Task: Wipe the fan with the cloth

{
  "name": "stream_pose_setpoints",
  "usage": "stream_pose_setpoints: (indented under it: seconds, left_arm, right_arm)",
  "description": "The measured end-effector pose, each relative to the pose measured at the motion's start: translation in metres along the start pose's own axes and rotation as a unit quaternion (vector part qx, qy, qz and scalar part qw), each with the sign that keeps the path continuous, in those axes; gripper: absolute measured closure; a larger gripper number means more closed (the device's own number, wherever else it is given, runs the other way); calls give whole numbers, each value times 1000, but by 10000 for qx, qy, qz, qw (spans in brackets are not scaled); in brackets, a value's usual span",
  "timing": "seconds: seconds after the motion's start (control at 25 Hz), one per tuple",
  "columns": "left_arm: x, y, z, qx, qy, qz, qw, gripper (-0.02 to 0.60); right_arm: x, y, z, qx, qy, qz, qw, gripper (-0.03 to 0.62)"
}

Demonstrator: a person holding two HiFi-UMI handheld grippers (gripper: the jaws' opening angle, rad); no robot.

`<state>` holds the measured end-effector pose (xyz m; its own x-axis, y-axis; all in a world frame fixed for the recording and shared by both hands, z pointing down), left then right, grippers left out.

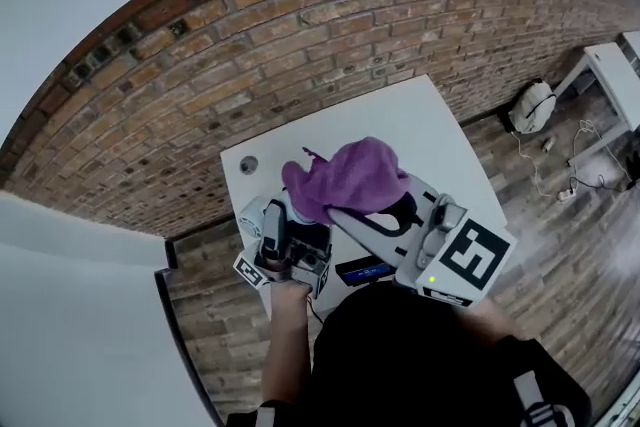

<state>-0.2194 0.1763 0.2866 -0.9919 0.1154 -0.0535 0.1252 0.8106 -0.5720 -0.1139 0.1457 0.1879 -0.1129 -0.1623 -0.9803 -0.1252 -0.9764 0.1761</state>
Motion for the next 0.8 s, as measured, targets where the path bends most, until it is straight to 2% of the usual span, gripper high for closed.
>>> stream_pose_setpoints:
  seconds: [0.08,0.16,0.32,0.48,0.52,0.6,0.68,0.76,0.8]
  left_arm:
    - [-11,-2,6,65,-46,15,10000,426]
    - [-19,-4,10,120,-82,25,9999,426]
    - [-30,-4,14,113,-219,181,9995,426]
    - [-38,-9,12,185,-224,178,9994,426]
    - [-39,-11,11,203,-196,161,9995,426]
    - [-42,-15,11,239,-180,149,9994,426]
    - [-46,-18,13,253,-184,125,9994,426]
    - [-53,-21,16,262,-179,37,9995,426]
    - [-55,-23,16,281,-176,-28,9994,426]
  right_arm:
    - [-13,-10,7,60,-371,-350,9987,528]
    - [-18,-7,8,-19,-306,-461,9985,528]
    - [-25,23,-5,-319,-202,-277,9989,528]
    - [-35,63,-25,-930,-388,-213,9947,528]
    - [-32,66,-30,-973,-360,-229,9943,528]
    - [-20,60,-38,-801,-282,-266,9960,528]
    - [-15,42,-38,-411,-389,-408,9976,528]
    - [-23,22,-29,-28,-713,-780,9944,528]
    - [-26,17,-25,27,-799,-1002,9917,528]
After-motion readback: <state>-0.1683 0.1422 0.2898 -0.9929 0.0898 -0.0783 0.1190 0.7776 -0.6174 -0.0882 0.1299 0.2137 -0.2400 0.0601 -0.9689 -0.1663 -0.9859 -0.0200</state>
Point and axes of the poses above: the fingertips, and each gripper's own axes: z forward along the fingers, y to its right, x out of its top, the point moved 2 cm from there along -z, backward along the fingers, and after that the axes turned 6 degrees about z, right-handed, at the moved point
